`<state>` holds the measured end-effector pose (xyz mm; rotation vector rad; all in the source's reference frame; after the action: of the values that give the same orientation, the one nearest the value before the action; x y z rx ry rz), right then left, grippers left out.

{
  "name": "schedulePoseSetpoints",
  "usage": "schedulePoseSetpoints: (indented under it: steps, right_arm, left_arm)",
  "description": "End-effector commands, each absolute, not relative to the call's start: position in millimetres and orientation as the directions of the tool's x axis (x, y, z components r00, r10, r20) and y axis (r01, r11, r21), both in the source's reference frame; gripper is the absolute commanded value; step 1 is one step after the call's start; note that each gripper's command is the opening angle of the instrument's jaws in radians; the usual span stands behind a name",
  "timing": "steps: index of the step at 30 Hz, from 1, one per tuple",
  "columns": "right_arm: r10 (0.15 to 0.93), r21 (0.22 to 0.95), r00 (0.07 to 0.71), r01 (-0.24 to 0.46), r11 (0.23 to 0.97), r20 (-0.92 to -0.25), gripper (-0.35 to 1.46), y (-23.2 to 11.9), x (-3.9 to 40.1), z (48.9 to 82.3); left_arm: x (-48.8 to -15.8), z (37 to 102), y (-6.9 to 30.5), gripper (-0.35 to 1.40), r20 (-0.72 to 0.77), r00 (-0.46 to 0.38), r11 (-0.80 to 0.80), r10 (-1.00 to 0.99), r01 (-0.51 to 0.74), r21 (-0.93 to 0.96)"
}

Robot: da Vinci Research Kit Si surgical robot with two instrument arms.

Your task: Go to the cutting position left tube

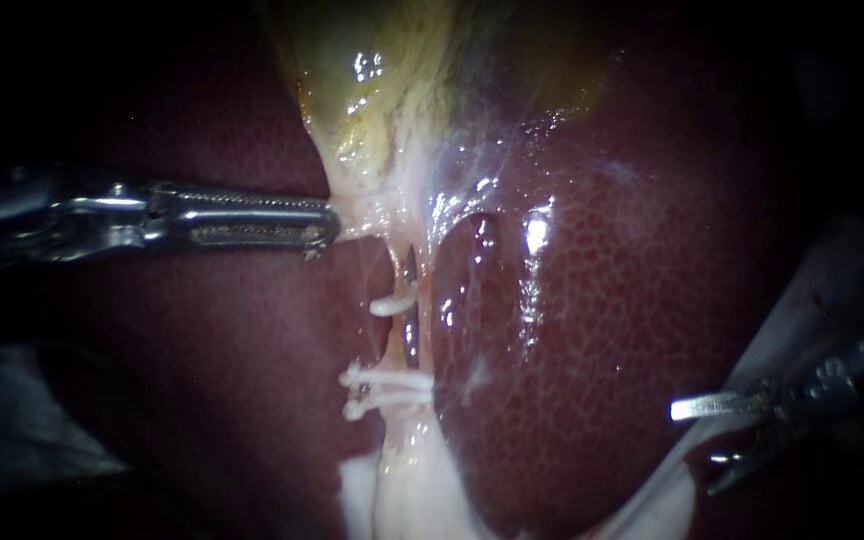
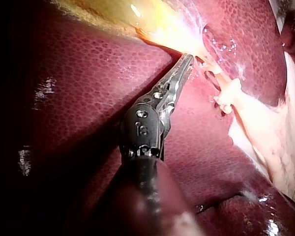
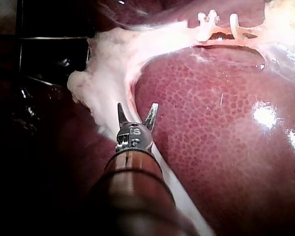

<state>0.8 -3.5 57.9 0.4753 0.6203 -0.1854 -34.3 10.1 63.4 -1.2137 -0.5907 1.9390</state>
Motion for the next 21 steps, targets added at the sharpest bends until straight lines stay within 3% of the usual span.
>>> schedulePoseSetpoints:
  steps: [1,13,15,21]
  right_arm:
    - [-0.025,0.373,0.802,0.304,0.877,-0.597,1.45,-3.5,0.8,57.9]
    - [-0.010,0.377,0.799,0.295,0.878,-0.601,1.45,-3.0,1.9,57.7]
    - [0.034,0.381,0.777,0.271,0.884,-0.629,1.45,-2.4,2.9,57.4]
    - [0.219,0.500,0.701,0.223,0.837,-0.679,1.45,-1.4,7.4,56.8]
  left_arm:
    - [-34.0,63.1,10.1,-0.35,-0.545,-0.261,-0.604,0.797,-0.354,-0.714]
    - [-29.5,56.2,10.7,-0.35,-0.539,-0.228,-0.584,0.811,-0.359,-0.728]
    - [-29.5,56.0,10.7,-0.35,-0.544,-0.226,-0.588,0.808,-0.360,-0.724]
    - [-29.8,56.2,10.4,-0.35,-0.545,-0.226,-0.589,0.807,-0.363,-0.722]
